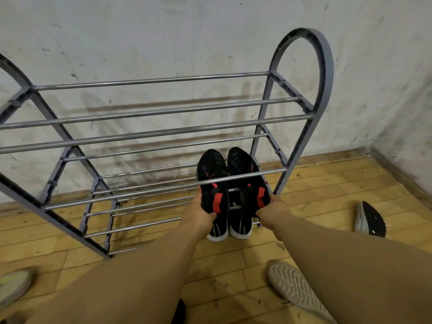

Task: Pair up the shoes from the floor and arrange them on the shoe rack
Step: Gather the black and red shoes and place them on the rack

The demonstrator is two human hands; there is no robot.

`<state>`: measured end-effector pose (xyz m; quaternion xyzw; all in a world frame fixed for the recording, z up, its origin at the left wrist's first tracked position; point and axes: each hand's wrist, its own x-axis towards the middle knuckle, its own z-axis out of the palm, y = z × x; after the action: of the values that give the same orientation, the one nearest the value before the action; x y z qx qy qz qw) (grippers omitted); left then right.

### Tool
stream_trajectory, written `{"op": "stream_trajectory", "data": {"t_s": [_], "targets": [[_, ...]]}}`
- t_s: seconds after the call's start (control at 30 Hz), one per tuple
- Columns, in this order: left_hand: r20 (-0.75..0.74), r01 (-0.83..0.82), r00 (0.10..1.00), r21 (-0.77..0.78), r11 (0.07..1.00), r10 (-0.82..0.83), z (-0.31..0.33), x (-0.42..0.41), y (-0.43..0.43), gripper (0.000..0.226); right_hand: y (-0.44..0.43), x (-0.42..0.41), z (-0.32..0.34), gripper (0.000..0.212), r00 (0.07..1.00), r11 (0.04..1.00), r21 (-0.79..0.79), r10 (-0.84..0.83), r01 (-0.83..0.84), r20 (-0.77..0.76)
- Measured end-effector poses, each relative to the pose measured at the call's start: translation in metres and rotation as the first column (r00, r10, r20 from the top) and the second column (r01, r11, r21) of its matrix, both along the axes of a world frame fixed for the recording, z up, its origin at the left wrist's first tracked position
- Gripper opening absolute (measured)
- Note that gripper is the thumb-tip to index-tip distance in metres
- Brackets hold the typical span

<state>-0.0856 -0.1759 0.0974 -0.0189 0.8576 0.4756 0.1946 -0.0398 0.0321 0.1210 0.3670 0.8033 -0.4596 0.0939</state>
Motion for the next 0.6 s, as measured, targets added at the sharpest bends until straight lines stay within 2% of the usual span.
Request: {"op": "stream_trajectory", "data": {"t_s": [0.13,0.27,0.33,0.47,0.53,0.6], "targets": [[0.028,0.068,0.997,0.019,0.997,-0.069,0.003,0.001,0.008,0.059,0.001,0.000,-0.005,0.051,0.996,0.995,0.034,0.088,-0.089,0.033],[0.046,0.145,0.989,-0.004,0.989,-0.144,0.008,0.007,0.013,0.068,0.008,0.002,-0.008,0.046,0.984,0.986,-0.011,0.167,-0.167,0.057],[0.031,0.175,0.984,-0.035,0.984,-0.174,0.012,0.008,0.012,0.069,0.011,0.005,-0.006,0.054,0.974,0.977,-0.007,0.212,-0.212,0.077],[0.034,0.271,0.963,-0.179,0.946,-0.269,0.027,0.011,0.005,0.073,0.018,0.013,0.000,0.095,0.951,0.953,0.052,0.291,-0.297,0.106],[0.050,0.315,0.948,-0.284,0.906,-0.314,0.039,0.017,-0.005,0.072,0.026,0.015,-0.001,0.102,0.934,0.935,0.081,0.336,-0.346,0.119],[0.082,0.376,0.924,-0.355,0.856,-0.372,0.055,0.026,-0.020,0.073,0.021,0.024,0.016,0.091,0.892,0.881,0.157,0.423,-0.446,0.160]]}}
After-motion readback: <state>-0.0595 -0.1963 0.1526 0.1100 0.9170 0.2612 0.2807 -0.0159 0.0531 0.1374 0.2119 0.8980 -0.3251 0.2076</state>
